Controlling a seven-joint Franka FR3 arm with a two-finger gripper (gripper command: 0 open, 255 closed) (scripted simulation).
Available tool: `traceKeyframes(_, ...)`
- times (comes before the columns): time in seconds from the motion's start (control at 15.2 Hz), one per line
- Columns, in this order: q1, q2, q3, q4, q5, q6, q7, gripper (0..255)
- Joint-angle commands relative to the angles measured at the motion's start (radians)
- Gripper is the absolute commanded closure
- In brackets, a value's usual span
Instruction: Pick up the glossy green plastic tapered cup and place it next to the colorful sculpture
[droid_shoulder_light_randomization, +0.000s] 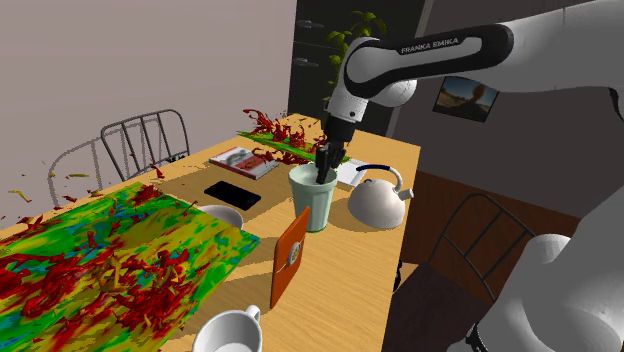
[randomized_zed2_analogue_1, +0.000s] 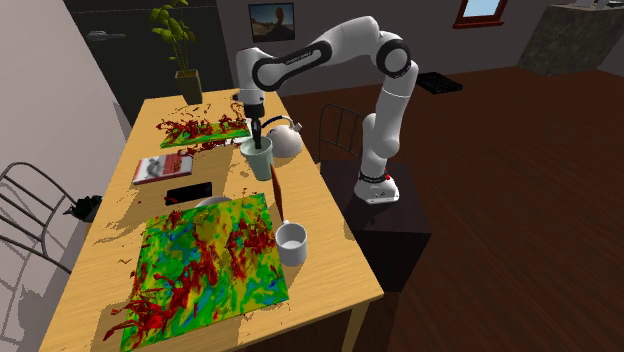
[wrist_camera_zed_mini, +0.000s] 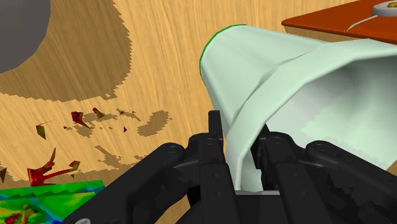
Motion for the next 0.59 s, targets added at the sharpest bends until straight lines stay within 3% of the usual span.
traceKeyframes(0.0, 0.001, 0.004, 0.0, -0.025, 0.004, 0.029, -0.008, 255)
traceKeyframes(0.53, 0.004, 0.037, 0.002, -0.102, 0.02, 0.135, -0.038, 255)
